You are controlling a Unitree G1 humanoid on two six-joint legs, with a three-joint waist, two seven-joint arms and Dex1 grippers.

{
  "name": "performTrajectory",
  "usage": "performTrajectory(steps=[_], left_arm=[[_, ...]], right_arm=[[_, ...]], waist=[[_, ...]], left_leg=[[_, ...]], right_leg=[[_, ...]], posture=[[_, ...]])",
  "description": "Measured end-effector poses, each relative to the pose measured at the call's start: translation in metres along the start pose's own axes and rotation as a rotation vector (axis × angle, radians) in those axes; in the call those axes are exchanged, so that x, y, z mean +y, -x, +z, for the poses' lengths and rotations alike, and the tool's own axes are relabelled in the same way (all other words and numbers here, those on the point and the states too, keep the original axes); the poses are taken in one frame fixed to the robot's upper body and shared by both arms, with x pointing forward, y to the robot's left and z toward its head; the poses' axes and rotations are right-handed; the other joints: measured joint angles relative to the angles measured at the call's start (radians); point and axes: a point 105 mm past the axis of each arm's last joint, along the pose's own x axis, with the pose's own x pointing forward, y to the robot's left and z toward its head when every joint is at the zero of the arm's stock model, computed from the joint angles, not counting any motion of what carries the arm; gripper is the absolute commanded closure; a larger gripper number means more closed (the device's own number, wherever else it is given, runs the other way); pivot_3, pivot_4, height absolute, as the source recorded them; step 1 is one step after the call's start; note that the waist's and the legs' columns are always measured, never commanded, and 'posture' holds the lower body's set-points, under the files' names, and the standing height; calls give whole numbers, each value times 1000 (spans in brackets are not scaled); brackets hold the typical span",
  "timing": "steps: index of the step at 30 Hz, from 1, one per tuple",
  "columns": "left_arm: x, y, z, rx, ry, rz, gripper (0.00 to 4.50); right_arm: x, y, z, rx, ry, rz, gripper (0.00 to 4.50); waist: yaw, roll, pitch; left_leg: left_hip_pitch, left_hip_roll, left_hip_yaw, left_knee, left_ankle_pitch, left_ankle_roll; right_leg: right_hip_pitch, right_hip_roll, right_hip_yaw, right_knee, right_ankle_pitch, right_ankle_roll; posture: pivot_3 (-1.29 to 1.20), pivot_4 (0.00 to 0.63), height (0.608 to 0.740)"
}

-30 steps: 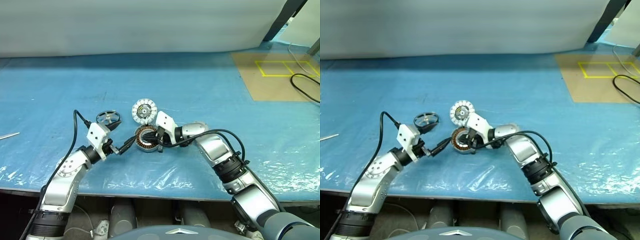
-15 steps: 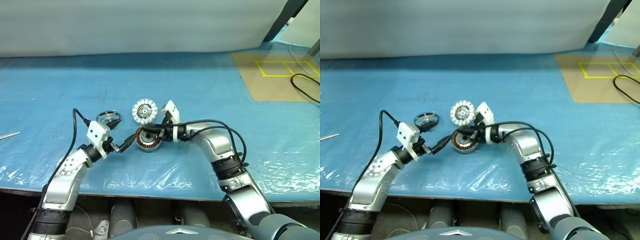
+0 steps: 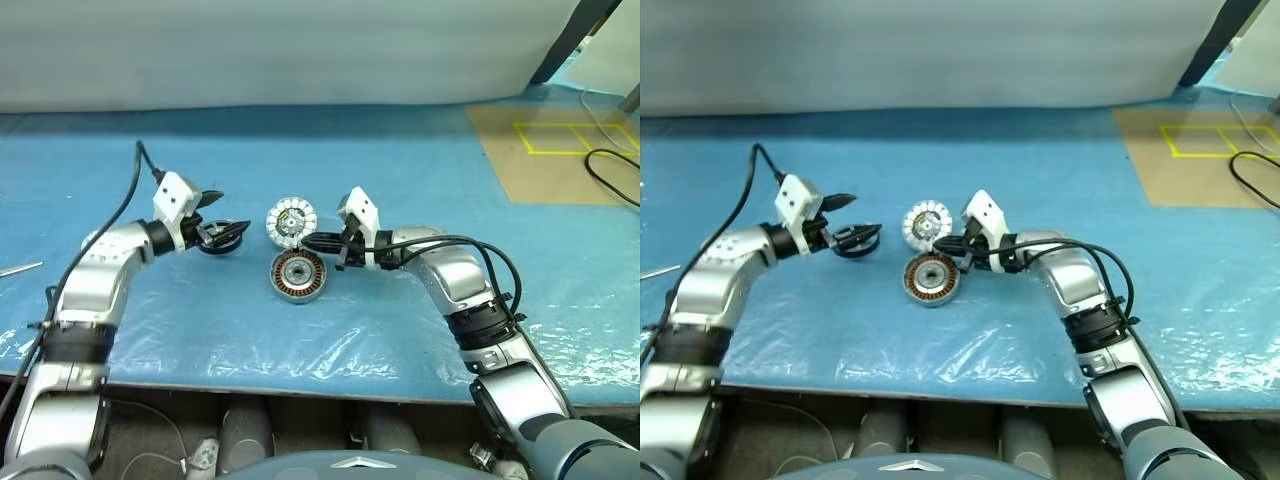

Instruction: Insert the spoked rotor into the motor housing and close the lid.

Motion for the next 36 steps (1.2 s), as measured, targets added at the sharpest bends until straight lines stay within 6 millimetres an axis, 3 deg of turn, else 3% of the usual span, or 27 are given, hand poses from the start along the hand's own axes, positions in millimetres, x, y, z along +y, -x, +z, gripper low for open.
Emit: performTrajectory(steps=[3, 14, 19, 28, 31, 33, 36], left_arm=[[16, -5, -5, 101, -3, -12, 0], [43, -12, -4, 338, -16, -118, 0], [44, -10, -4, 378, -51, -168, 1214], [35, -11, -12, 410, -5, -228, 1214], [33, -11, -14, 420, 4, -236, 687], [33, -11, -15, 430, -1, -237, 13], [32, -13, -17, 437, -4, -232, 13]], right_arm=[[1, 0, -3, 4, -4, -5, 4464], [6, 0, -14, 18, -12, -32, 4464], [6, 0, -17, 23, -17, -42, 4500], [5, -1, -17, 20, -16, -58, 4500], [6, -2, -19, 19, -23, -59, 4500], [8, -4, -21, 20, -25, -54, 4500], [9, -5, -20, 15, -25, -55, 4500]], waist=[[-2, 0, 0], [5, -1, 1], [5, -1, 1], [10, -3, 2], [11, -3, 2], [11, -3, 2], [12, -3, 2]], left_leg=[[0, 0, 0, 0, 0, 0], [-3, -1, -3, 0, 0, -1], [-3, -1, -3, -2, 0, -1], [-3, -1, -3, -2, 0, -1], [-3, -1, -3, -2, 0, -1], [-3, -1, -3, -2, 0, -1], [-3, -1, -3, -2, 0, -1]], right_leg=[[0, 0, 0, 0, 0, 0], [0, -1, -1, -1, 0, 0], [0, -1, -2, -1, 0, 0], [0, -1, -2, -1, 0, 0], [0, -1, -2, -1, 0, 0], [0, -1, -2, -2, 0, 0], [0, -1, -2, -2, 0, 0]], posture=[[0, 150, 740], [0, 150, 740], [0, 150, 740], [0, 150, 740], [0, 150, 740], [0, 150, 740], [0, 150, 740]])
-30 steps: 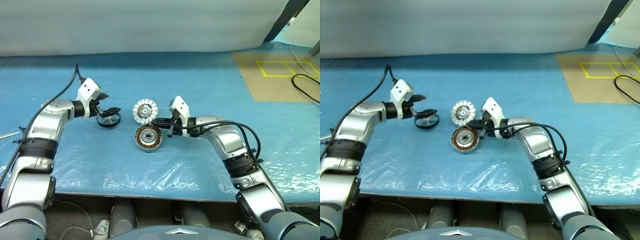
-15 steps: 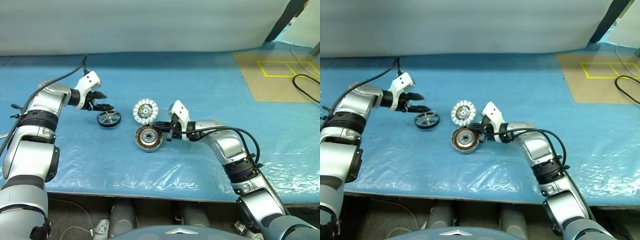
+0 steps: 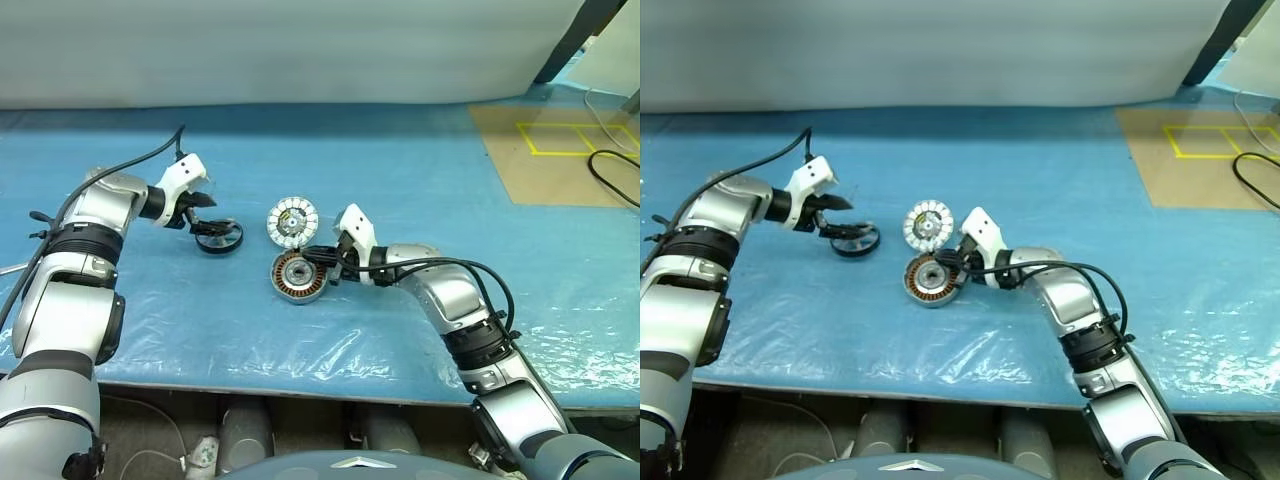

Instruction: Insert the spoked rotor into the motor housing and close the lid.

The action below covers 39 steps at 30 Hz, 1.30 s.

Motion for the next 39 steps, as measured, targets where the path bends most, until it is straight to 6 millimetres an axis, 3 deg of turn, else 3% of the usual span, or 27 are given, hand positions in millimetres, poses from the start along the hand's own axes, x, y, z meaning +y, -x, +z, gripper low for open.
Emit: performTrajectory(steps=[15, 28, 39], left_arm=[[-4, -5, -7, 40, 70, -11, 13], [-21, -11, -22, 62, 130, -61, 13], [-19, -7, -24, 57, 150, -47, 13]], right_arm=[[1, 0, -7, 19, 18, -13, 4500], [-1, -2, -11, 24, 15, -17, 4500], [-2, -2, -13, 30, 19, -17, 4500]], waist=[[2, 0, 0], [1, 0, 0], [0, 0, 0]], left_leg=[[0, 0, 0, -1, 0, 0], [0, 0, 0, -2, 0, 0], [0, 0, 0, -2, 0, 0]], right_leg=[[0, 0, 0, -1, 0, 0], [0, 0, -1, -2, 0, 0], [0, 0, 0, -3, 0, 0]], posture=[[0, 150, 740], [0, 150, 740], [0, 150, 740]])
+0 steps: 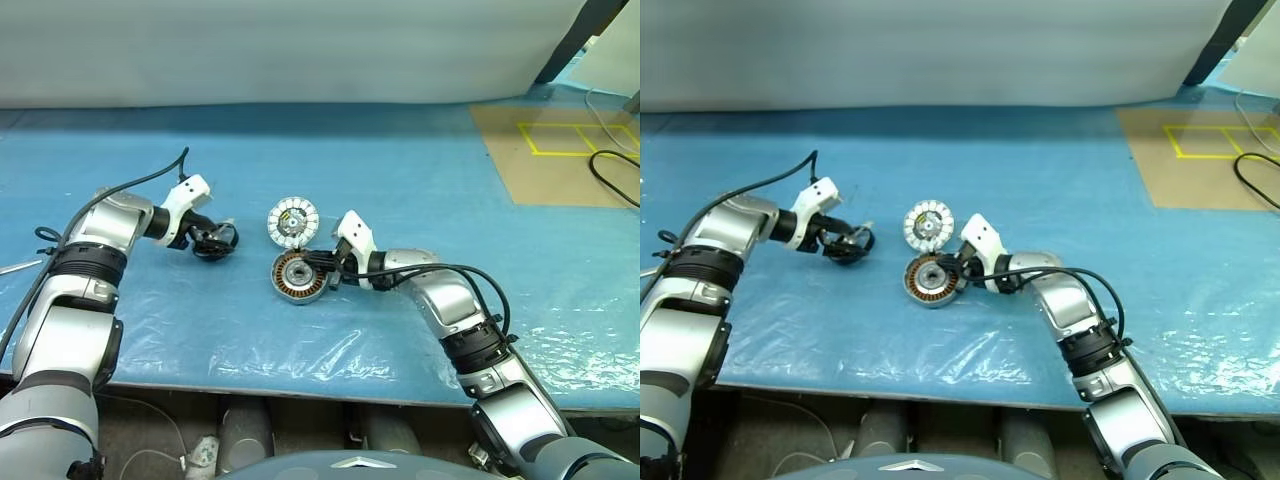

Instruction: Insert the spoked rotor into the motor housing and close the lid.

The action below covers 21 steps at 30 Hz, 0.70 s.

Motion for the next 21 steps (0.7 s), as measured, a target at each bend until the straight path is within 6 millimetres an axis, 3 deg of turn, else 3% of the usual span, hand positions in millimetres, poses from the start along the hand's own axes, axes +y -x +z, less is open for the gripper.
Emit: performTrajectory(steps=[8, 11, 21], left_arm=[[-10, 13, 24, -111, 28, -86, 13], [-9, 17, 24, -105, 8, -85, 13], [24, 29, 22, -39, -199, 119, 13]], right_arm=[[2, -1, -1, 1, 10, 9, 4500], [3, -2, -1, 1, 14, 11, 4500], [4, -3, -2, 1, 19, 16, 4500]], waist=[[0, 0, 0], [-2, 0, 0], [-1, 0, 0]], left_leg=[[0, 0, 0, -2, 0, 0], [0, 0, 0, -3, 0, 0], [-1, -1, 0, -5, 0, 0]], right_leg=[[0, 0, 0, -2, 0, 0], [0, 0, 0, -3, 0, 0], [1, 0, -1, -7, 1, 1]], posture=[[0, 150, 740], [0, 150, 740], [0, 150, 740]])
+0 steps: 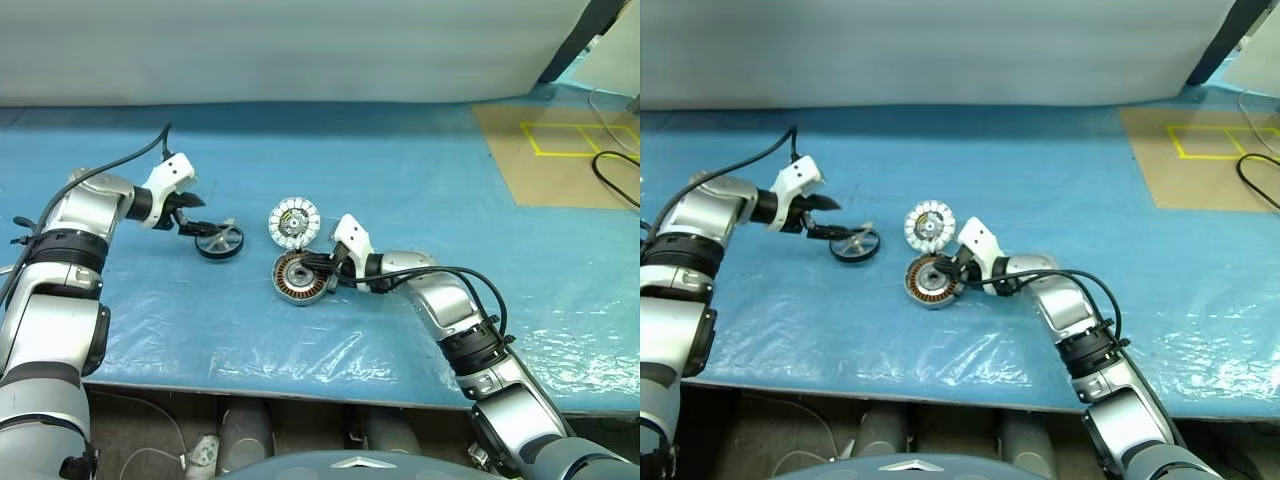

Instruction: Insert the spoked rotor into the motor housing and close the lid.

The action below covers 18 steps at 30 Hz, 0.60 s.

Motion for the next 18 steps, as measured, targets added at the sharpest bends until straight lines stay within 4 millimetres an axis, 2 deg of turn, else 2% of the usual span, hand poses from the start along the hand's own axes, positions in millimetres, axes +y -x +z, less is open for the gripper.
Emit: performTrajectory(steps=[8, 18], left_arm=[[-9, -8, 0, 10, -44, -81, 13], [-15, -3, -3, 46, -108, -144, 13]], right_arm=[[0, 0, 0, -1, 0, -3, 4500], [0, 0, 0, -1, -1, -5, 4500]], waist=[[3, 0, 0], [4, 0, 0]], left_leg=[[0, 0, 0, 0, 0, 0], [0, 0, 0, 0, 0, 0]], right_leg=[[0, 0, 0, 0, 0, 0], [0, 0, 0, 0, 0, 0]], posture=[[0, 150, 740], [0, 150, 740]])
